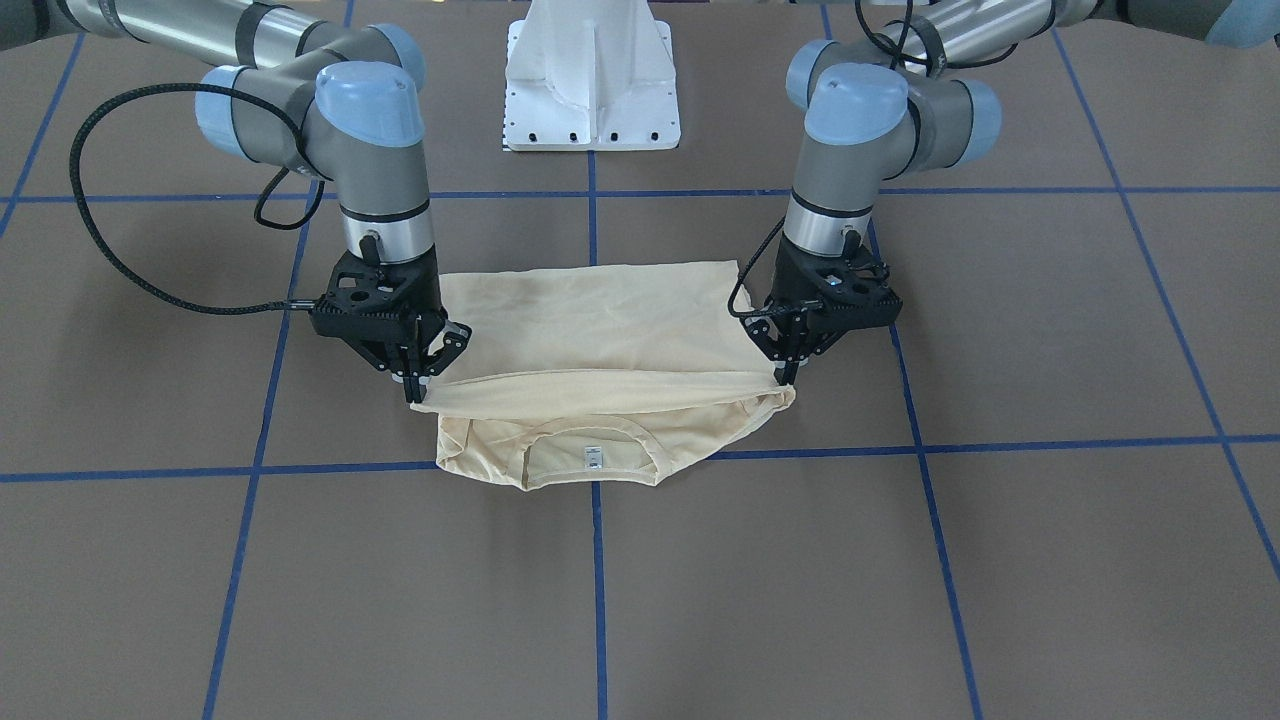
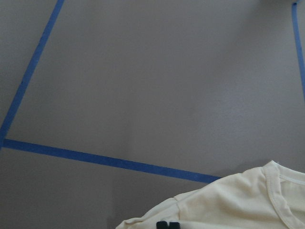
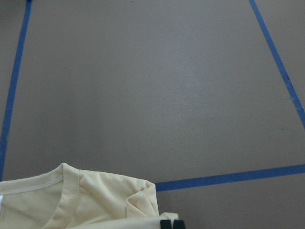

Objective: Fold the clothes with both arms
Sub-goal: 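Lay the hem down near the collar and open both grippers, then lower the left gripper to the folded shirt's side edge nearest it and grasp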

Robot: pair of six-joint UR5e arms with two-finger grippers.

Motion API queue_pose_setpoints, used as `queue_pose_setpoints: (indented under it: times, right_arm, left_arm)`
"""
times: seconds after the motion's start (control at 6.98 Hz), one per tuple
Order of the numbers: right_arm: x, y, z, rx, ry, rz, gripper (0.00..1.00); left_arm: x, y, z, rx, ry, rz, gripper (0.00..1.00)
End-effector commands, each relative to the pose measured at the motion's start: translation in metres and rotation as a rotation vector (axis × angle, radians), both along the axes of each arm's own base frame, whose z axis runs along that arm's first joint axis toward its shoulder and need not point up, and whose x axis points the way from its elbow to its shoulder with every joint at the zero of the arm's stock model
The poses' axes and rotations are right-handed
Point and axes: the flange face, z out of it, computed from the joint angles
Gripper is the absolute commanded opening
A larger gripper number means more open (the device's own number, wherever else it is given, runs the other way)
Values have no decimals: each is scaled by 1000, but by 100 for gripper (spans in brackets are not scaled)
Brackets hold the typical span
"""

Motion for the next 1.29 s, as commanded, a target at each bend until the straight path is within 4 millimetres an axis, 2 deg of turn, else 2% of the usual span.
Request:
queue_pose_setpoints:
  times: [0.0,0.14,0.29,0.43,0.57,0.72,0.86,1.0,1.15]
  right_arm:
    - [-8,-6,15,-8,13,0,0]
    - [-9,-7,15,0,3,-1,93]
    - [-4,-20,-14,22,-25,4,100]
    - [7,-29,-21,12,-49,-25,100]
    - [21,-35,-25,9,-70,-107,100]
    - [29,-35,-24,15,-72,-124,100]
    - [32,-35,-22,36,-56,-147,100]
    - [39,-29,-17,43,-55,-154,100]
    - [45,-25,-17,48,-60,-155,100]
  left_arm:
    - [15,-11,26,13,-4,6,0]
    - [16,-12,28,25,-4,14,49]
    - [10,-12,18,115,-17,69,99]
    - [-5,-9,-2,178,6,93,100]
    - [-13,-2,-13,187,39,138,100]
    - [-24,14,-13,176,72,181,100]
    - [-40,29,-1,173,72,187,100]
    - [-36,50,9,164,81,211,100]
    - [-8,84,18,131,110,249,100]
